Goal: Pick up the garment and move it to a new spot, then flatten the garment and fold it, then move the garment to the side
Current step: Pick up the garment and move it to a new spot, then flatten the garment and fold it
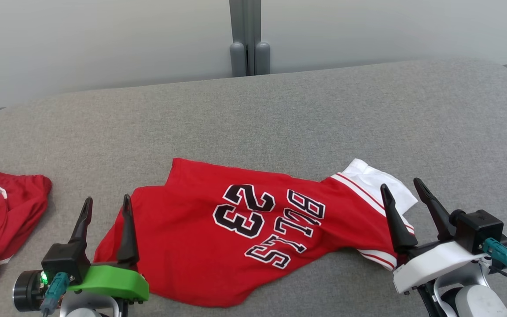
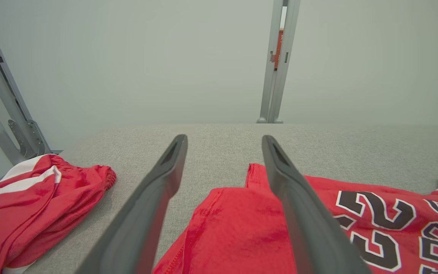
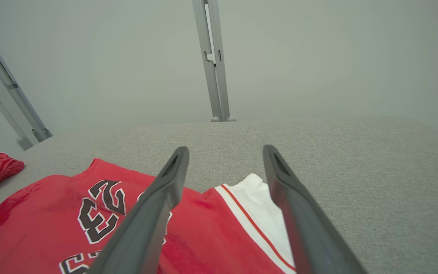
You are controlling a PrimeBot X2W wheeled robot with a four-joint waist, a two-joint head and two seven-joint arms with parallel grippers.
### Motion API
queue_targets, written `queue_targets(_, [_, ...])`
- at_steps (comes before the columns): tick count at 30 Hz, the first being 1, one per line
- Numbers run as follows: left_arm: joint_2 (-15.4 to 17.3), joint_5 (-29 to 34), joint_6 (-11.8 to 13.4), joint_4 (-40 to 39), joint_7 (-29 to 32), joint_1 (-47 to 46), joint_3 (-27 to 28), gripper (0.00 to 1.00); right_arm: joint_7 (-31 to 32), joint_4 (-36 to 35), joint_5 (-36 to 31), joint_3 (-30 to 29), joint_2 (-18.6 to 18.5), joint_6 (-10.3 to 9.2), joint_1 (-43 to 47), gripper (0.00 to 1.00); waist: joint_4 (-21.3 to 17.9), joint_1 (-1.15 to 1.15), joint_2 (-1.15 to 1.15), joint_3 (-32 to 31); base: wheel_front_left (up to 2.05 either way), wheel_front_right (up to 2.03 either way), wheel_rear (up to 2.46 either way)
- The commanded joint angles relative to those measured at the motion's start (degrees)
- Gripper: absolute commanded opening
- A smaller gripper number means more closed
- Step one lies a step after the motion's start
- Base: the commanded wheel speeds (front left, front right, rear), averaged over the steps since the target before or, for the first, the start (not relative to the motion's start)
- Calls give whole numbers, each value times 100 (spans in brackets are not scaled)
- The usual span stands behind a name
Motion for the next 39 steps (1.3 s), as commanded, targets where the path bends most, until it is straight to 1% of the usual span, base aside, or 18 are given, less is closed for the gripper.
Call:
queue_targets(1, [46,-10,5,31,-12,77,13,100,19,-32,-3,-12,-7,0,83,100,4,0,0,4,0,0,0])
queue_targets(3, [64,-44,-58,109,-16,39,32,100,27,-55,-8,-16,-7,0,88,100,8,0,0,9,0,0,0])
queue_targets(14, [24,-20,-141,298,-27,-82,79,100,69,-88,-39,-41,27,0,90,100,63,0,0,-7,0,0,0])
queue_targets(17, [59,36,-175,268,-22,-234,42,100,80,-107,-17,-49,18,0,49,100,76,0,0,53,0,0,0])
queue_targets(20, [80,114,-279,240,104,-525,-62,100,94,-149,-7,-43,-7,0,-53,100,64,0,0,190,0,0,0])
queue_targets(24, [20,183,-544,338,460,-1215,-286,100,106,-231,-14,-15,-26,0,-219,100,-14,0,0,518,0,0,0])
queue_targets(28, [-144,115,-868,754,876,-2022,-511,100,58,-287,-9,2,-9,0,-410,100,-159,0,0,934,0,0,0])
queue_targets(34, [-384,-135,-1404,2098,1506,-2977,-714,100,-69,-196,-17,67,40,0,-660,100,-374,0,0,1419,0,0,0])
queue_targets(37, [-417,-247,-1665,2888,1801,-3341,-762,100,-131,-103,-19,110,62,0,-766,100,-475,0,0,1566,0,0,0])
queue_targets(39, [-419,-295,-1772,3336,1914,-3520,-762,100,-182,-30,-8,102,71,0,-814,100,-523,0,0,1635,0,0,0])
